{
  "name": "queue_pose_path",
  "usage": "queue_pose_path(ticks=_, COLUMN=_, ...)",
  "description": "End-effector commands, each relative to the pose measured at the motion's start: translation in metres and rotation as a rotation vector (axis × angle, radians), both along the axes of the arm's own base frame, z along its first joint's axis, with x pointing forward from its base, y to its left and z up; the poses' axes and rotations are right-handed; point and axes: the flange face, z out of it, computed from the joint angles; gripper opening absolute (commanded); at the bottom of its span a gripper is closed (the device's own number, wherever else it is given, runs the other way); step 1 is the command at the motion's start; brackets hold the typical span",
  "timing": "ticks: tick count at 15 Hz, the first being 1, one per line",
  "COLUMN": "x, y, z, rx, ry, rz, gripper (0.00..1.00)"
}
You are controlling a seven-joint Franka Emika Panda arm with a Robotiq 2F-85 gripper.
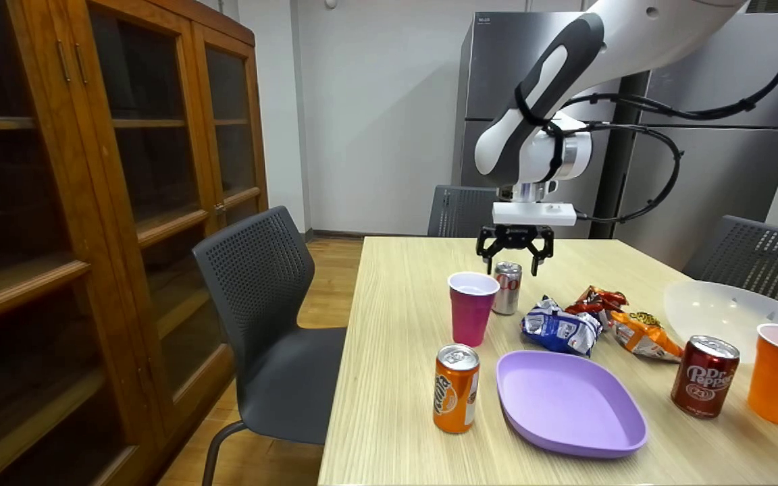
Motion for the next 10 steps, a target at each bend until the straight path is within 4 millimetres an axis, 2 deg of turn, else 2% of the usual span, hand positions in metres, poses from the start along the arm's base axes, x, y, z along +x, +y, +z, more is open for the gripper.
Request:
queue_pose_path(ticks=1, x=0.01, y=0.006, z=0.0, rx=-0.028, ry=0.004, rz=-0.02, gripper=1.0)
queue_pose_path(ticks=2, x=0.011, y=0.007, z=0.0, rx=-0.028, ry=0.003, rz=-0.022, gripper=0.75)
queue_pose_path(ticks=3, x=0.012, y=0.008, z=0.0, rx=-0.028, ry=0.003, rz=-0.021, gripper=0.73)
queue_pose_path(ticks=7, x=0.012, y=0.009, z=0.002, rx=-0.03, ry=0.0, rz=-0.02, gripper=0.42)
queue_pose_path(ticks=8, x=0.011, y=0.01, z=0.006, rx=-0.028, ry=-0.004, rz=-0.019, gripper=0.38)
queue_pose_path(ticks=10, x=0.009, y=0.011, z=0.018, rx=-0.02, ry=-0.019, rz=-0.015, gripper=0.38)
